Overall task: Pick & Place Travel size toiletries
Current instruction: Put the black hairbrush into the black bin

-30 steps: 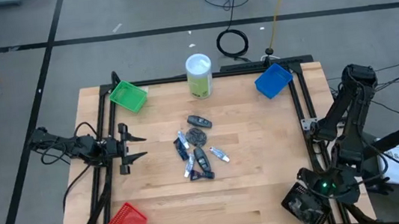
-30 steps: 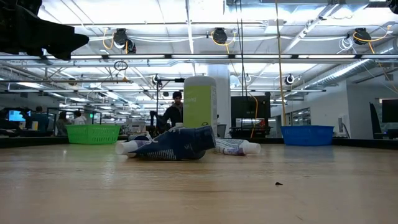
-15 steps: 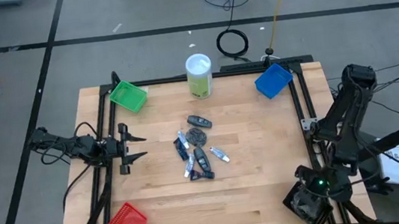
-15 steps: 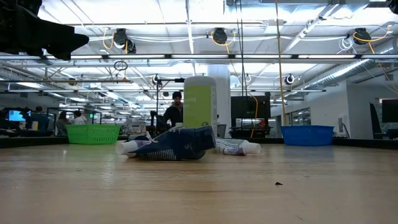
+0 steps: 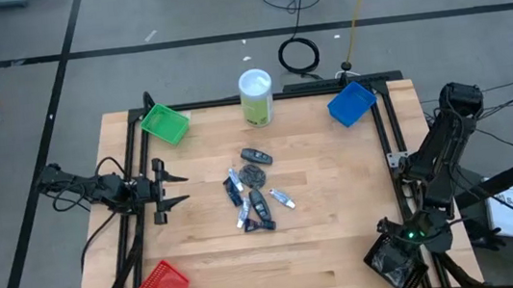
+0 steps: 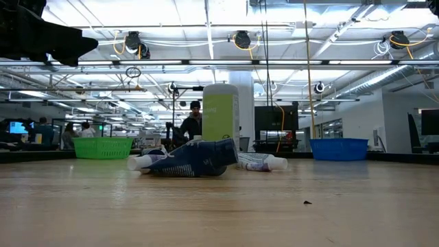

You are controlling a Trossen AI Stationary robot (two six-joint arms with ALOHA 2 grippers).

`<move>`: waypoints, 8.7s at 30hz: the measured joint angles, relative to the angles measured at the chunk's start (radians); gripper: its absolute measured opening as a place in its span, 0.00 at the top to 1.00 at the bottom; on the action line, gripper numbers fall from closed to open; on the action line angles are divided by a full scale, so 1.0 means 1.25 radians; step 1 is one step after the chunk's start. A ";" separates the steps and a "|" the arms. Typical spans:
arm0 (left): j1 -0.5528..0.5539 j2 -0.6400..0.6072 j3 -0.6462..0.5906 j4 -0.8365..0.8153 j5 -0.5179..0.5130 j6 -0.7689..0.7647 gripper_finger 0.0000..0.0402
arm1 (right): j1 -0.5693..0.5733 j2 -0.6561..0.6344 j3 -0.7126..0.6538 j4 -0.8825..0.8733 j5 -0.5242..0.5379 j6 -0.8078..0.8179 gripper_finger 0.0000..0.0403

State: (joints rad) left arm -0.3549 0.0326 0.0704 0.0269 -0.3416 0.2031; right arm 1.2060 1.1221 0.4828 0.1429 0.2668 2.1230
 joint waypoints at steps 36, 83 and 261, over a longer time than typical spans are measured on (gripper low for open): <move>0.000 0.000 0.000 0.000 0.000 0.000 0.46 | -0.452 0.000 0.000 0.400 0.123 -1.531 0.70; 0.000 -0.001 0.000 0.001 0.000 0.001 0.46 | -0.924 0.415 0.317 0.202 -0.016 -1.633 0.34; 0.000 0.000 0.000 0.000 0.000 0.001 0.46 | -0.984 0.396 0.454 -0.137 -0.215 -1.666 1.00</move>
State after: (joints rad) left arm -0.3549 0.0325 0.0700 0.0269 -0.3416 0.2047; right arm -0.0242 1.6172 1.0508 -0.0286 -0.0017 0.0402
